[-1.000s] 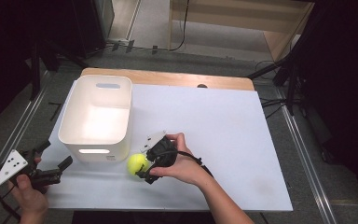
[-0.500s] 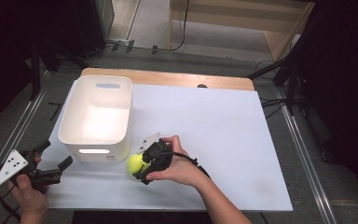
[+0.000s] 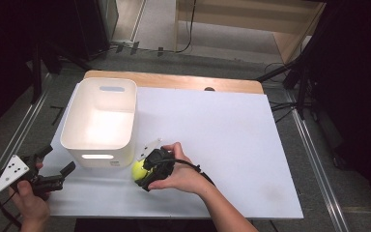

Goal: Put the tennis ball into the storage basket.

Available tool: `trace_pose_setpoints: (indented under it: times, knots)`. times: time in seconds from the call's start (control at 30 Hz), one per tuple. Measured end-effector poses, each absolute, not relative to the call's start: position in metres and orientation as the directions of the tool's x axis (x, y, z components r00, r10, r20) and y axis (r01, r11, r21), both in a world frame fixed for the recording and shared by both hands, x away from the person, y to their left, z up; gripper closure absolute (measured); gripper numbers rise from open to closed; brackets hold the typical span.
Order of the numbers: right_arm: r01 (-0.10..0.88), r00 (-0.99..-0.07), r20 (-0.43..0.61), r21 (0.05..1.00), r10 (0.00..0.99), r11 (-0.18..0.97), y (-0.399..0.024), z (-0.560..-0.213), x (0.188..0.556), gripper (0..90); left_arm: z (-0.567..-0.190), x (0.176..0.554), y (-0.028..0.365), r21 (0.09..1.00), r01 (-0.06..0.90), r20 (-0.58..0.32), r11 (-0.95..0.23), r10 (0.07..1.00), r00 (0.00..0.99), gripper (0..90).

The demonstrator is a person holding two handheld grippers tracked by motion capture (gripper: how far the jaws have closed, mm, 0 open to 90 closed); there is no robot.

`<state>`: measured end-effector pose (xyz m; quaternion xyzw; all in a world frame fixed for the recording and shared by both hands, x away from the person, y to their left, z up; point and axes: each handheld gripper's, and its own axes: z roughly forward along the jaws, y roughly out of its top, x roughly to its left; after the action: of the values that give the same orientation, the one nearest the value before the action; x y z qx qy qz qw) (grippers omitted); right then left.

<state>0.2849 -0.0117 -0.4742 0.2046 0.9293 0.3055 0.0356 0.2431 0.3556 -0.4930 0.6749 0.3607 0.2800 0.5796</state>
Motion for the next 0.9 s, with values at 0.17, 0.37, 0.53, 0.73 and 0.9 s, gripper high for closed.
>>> trace_pose_setpoints:
  times: [0.17, 0.37, 0.53, 0.73, 0.9]
  knots:
    - [0.365, -0.91, 0.051, 0.57, 0.412, 0.736, -0.0104, -0.4765, 0.2847, 16.3, -0.493, 0.2432, 0.3556, 0.984, 0.162, -0.04, -0.068, 0.812, 0.583, 0.0]
    - [0.366, -0.907, 0.038, 0.566, 0.419, 0.739, -0.0066, -0.4788, 0.2837, 19.1, -0.4931, 0.2432, 0.3552, 0.984, 0.162, -0.039, -0.069, 0.812, 0.583, 0.0]
    - [0.363, -0.905, 0.023, 0.56, 0.424, 0.745, -0.0029, -0.4814, 0.2836, 22.9, -0.4931, 0.2433, 0.3551, 0.984, 0.163, -0.04, -0.068, 0.812, 0.583, 0.0]
    - [0.367, -0.902, 0.016, 0.555, 0.432, 0.747, -0.0022, -0.4799, 0.2831, 23.9, -0.493, 0.2433, 0.3554, 0.984, 0.164, -0.041, -0.068, 0.812, 0.583, 0.0]
    - [0.375, -0.899, 0.027, 0.562, 0.437, 0.737, -0.0066, -0.4766, 0.2844, 23.9, -0.493, 0.2433, 0.3553, 0.984, 0.163, -0.041, -0.068, 0.812, 0.583, 0.0]
